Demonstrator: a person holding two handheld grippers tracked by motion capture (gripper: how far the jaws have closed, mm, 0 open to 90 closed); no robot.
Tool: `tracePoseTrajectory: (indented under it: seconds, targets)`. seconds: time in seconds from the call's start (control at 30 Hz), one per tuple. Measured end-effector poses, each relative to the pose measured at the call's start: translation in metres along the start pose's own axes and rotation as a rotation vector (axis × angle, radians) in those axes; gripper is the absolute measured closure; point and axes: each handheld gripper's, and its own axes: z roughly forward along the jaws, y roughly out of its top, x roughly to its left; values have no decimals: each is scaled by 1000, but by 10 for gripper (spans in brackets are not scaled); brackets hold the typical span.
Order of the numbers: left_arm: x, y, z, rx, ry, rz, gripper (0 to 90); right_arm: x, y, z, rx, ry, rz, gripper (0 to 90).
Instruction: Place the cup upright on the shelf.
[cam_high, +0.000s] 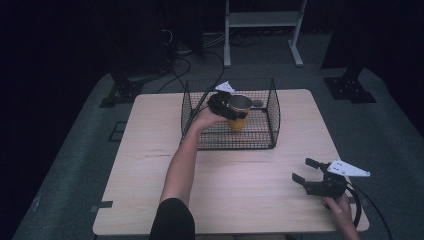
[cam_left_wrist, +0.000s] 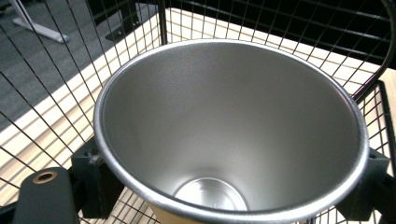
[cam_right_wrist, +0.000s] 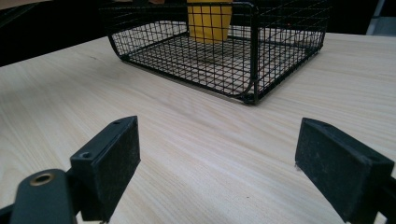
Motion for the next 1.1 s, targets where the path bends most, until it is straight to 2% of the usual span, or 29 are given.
tracePoseTrajectory:
  seconds: [0.63, 1.1]
  targets:
    - [2, -9, 16, 71, -19, 32, 143, 0, 0, 0, -2, 0, 4, 130]
    - [3, -12, 14, 98, -24, 47, 141, 0, 0, 0, -1, 0, 2, 130]
